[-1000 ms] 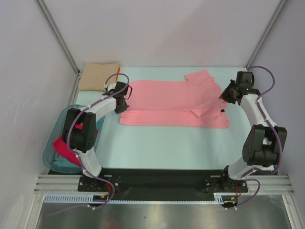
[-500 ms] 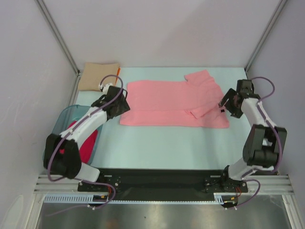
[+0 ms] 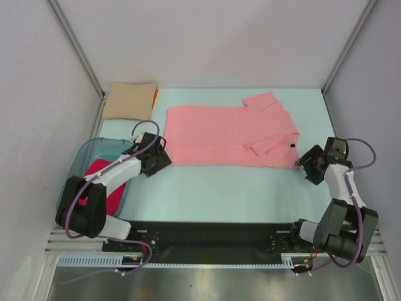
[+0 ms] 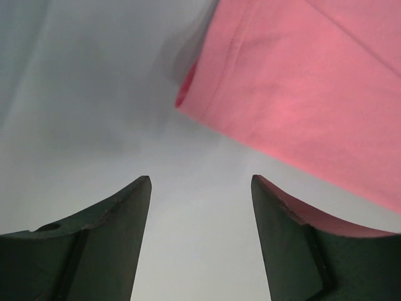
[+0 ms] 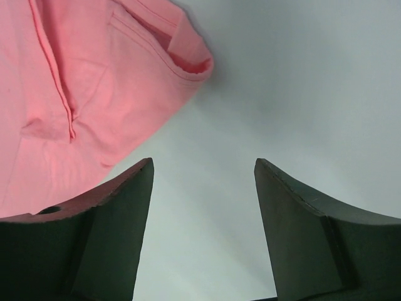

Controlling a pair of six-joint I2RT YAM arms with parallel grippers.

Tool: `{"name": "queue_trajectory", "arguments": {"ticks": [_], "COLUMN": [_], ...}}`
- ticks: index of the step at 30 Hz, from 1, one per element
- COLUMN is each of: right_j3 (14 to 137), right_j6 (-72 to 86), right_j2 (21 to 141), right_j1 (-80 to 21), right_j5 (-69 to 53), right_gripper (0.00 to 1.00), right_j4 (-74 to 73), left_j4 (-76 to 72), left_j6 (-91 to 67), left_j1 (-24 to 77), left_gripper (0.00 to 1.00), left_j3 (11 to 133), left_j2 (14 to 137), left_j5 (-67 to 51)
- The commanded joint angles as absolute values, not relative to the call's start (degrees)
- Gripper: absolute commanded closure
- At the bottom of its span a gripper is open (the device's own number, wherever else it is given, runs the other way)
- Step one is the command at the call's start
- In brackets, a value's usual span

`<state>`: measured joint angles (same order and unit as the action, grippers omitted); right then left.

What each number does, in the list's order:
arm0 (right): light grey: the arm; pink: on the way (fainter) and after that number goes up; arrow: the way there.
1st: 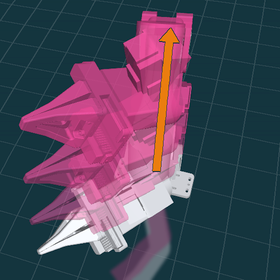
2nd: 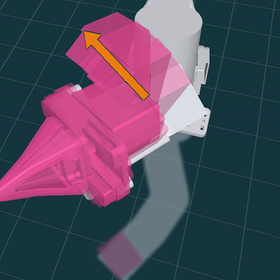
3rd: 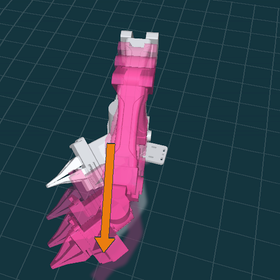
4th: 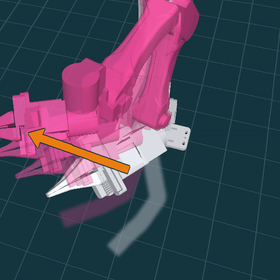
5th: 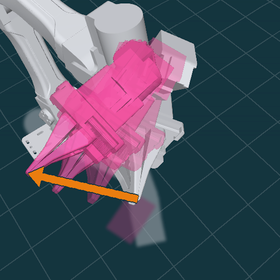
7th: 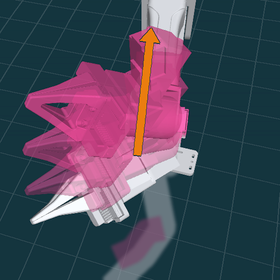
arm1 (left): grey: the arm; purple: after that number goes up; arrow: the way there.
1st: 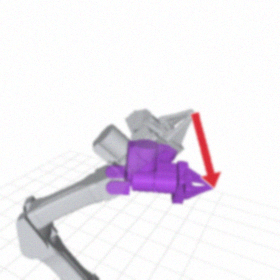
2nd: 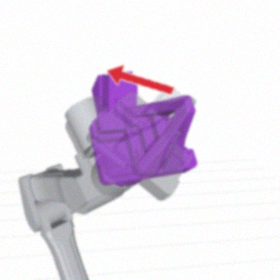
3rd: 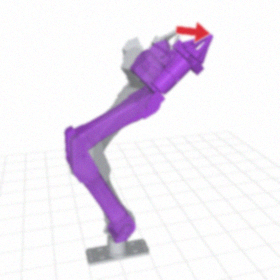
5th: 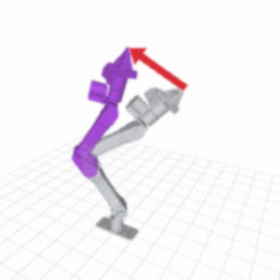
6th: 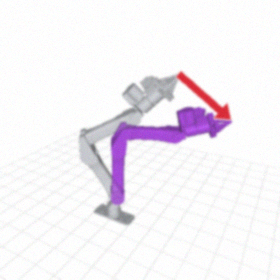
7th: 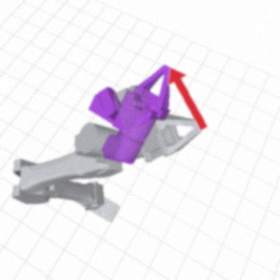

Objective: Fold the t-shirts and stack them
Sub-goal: Fold the tshirt

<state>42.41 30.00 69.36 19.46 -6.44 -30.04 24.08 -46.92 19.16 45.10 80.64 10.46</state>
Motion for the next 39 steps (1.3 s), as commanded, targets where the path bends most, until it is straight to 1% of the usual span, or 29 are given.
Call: {"name": "queue_trajectory", "arguments": {"ticks": [1,4,7,8,12,13,16,19,23,27,30,35,37,39], "right_j3": [41.0,38.9,37.6,37.5,37.1,36.7,36.5,36.1,35.6,35.7,35.5,35.2,35.6,35.6], "right_j6": [30.7,30.5,31.1,31.3,33.0,33.3,33.9,34.2,34.1,34.1,33.9,33.6,33.5,34.0], "right_j2": [69.6,70.1,71.1,72.3,76.2,76.8,78.7,79.9,79.9,80.5,80.9,81.3,81.9,82.6], "right_j1": [20.7,21.2,21.4,21.5,21.9,22.0,22.0,22.0,22.0,22.1,22.1,22.1,22.1,22.1], "right_j5": [-11.1,-11.9,-12.9,-13.4,-14.7,-14.6,-14.3,-14.2,-13.4,-13.4,-13.4,-14.2,-14.2,-14.4], "right_gripper": [0.29,0.28,0.28,0.28,0.28,0.30,0.33,0.35,0.38,0.40,0.41,0.41,0.42,0.42], "right_j4": [-25.6,-22.7,-19.3,-17.9,-15.0,-14.1,-12.0,-11.1,-10.4,-9.8,-9.5,-8.1,-7.9,-7.5], "left_j4": [19.8,17.6,16.9,16.8,15.8,15.6,15.3,15.4,15.1,14.9,14.5,12.0,11.6,11.6], "left_j6": [-50.4,-50.4,-50.3,-50.4,-50.8,-50.9,-50.6,-50.4,-50.5,-51.0,-50.9,-50.3,-50.5,-50.3], "left_j1": [18.1,17.4,17.0,16.8,16.5,16.5,16.4,16.2,16.0,15.7,15.6,15.6,15.6,15.6], "left_gripper": [0.29,0.32,0.39,0.43,0.44,0.46,0.47,0.43,0.43,0.47,0.47,0.41,0.41,0.46], "left_j3": [43.5,43.5,43.9,43.8,43.3,43.3,43.8,44.0,43.2,42.9,43.6,43.9,44.3,45.2], "left_j2": [81.0,83.3,85.8,86.1,86.2,86.1,86.7,87.2,87.4,87.5,88.3,89.4,90.6,91.7], "left_j5": [12.4,12.7,13.2,13.3,14.5,14.8,15.8,16.3,16.6,17.2,16.8,14.9,14.4,14.2]}}
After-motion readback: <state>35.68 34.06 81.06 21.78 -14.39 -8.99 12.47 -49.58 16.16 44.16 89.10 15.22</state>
